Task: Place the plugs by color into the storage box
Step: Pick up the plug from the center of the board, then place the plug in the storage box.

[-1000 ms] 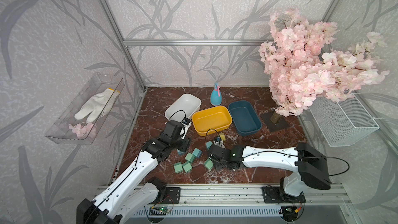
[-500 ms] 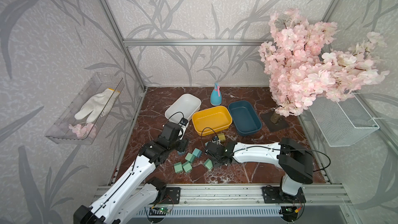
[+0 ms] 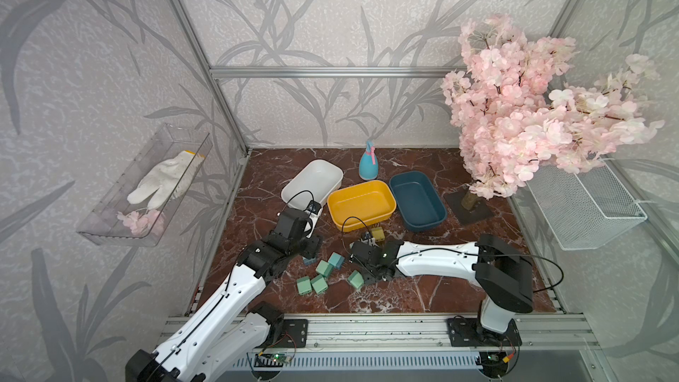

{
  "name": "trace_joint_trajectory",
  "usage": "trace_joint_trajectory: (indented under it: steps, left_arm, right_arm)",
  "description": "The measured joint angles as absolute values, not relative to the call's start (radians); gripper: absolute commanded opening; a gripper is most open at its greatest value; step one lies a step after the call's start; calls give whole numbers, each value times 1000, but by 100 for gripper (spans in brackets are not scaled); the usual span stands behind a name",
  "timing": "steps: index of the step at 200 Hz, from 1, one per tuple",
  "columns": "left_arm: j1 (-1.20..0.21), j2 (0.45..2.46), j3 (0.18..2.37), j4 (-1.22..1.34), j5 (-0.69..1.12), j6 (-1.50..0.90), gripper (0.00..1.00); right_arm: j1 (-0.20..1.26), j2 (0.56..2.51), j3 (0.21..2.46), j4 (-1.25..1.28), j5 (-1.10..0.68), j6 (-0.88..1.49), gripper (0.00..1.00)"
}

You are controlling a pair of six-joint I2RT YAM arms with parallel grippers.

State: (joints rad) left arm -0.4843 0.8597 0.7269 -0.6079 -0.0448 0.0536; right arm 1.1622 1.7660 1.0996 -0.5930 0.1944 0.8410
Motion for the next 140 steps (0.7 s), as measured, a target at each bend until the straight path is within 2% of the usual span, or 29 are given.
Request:
trace_joint_trajectory:
  steps: [60, 83, 113, 140]
  left_arm:
    - [-484, 861, 728, -589, 70, 45, 73]
    - [-484, 882, 748, -588, 129, 34, 73]
    - [-485, 929, 794, -592, 146, 43, 73]
    - [-485, 946, 816, -596, 146, 89, 73]
  right_arm:
    - [1161, 1542, 1101, -707, 183, 788, 35]
    - [1097, 1484, 1128, -727, 154, 732, 34]
    - [984, 1486, 1221, -744, 144, 629, 34]
    - [910, 1568, 1366, -749, 148, 534, 33]
